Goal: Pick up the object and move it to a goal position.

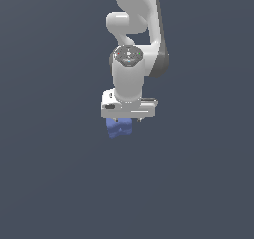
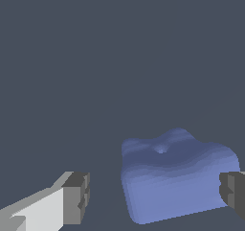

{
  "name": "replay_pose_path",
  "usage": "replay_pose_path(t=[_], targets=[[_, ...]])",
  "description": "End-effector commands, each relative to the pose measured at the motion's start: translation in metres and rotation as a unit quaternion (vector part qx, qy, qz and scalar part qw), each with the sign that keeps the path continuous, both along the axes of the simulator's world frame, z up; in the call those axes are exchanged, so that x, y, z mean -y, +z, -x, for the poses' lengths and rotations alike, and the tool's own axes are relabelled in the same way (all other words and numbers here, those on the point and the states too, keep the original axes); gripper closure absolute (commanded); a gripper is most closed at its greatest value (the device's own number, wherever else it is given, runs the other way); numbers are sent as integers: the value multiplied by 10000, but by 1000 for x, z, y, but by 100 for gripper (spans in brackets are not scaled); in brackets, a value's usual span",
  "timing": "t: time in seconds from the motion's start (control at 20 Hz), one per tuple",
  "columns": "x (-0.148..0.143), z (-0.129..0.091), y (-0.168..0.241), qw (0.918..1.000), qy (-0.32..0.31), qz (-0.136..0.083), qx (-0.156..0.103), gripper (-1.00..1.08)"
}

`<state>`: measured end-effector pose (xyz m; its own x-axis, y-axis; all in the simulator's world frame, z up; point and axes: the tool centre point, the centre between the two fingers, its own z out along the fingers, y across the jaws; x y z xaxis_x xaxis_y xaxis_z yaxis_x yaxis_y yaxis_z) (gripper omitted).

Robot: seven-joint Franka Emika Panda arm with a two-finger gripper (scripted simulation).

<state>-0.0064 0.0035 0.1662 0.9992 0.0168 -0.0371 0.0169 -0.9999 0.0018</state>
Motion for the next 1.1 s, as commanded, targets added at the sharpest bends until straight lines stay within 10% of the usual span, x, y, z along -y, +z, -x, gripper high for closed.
replay_pose_path(t=[0.0, 1.05], targets=[[0, 0, 0, 10000, 0, 0, 0, -92], [23, 10, -2, 9979, -630, -59, -109, -92]])
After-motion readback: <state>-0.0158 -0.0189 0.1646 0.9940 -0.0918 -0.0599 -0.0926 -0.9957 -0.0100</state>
